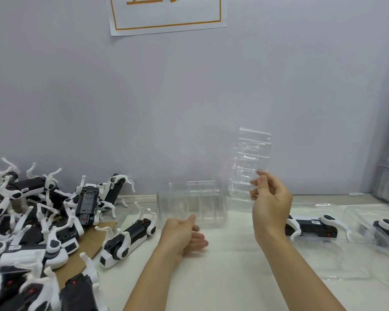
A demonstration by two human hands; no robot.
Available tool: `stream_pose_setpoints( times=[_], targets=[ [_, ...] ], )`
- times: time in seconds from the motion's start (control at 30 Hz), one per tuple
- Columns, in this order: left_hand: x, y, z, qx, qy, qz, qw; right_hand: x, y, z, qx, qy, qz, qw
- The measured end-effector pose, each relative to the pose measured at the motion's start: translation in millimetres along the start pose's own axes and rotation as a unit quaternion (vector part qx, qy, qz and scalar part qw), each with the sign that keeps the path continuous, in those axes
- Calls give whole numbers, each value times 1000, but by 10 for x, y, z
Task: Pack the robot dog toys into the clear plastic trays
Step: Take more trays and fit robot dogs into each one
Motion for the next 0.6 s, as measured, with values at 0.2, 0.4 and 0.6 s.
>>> stream_pose_setpoints(
  times=[0.2, 0.4, 0.6],
  targets=[
    [116, -209, -225, -134, -112, 63, 983, 5, 36, 60, -10, 17, -21, 1000],
    [174, -133, -471, -85, -246, -24, 965, 42, 40, 170, -47, 49, -38, 997],
    [262, 293, -509, -108, -248, -262, 926, 18, 82, 197, -86, 62, -58, 993]
  ],
)
Point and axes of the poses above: each hand's wrist, its own x-axis away from the middle knuckle, its own y-axis out of the back of the hand, z = x × y, the point moved 7 cm from there along -x, towards the middle knuckle, and after that the axes turned 6 degrees about z, right-handed, at the moved point
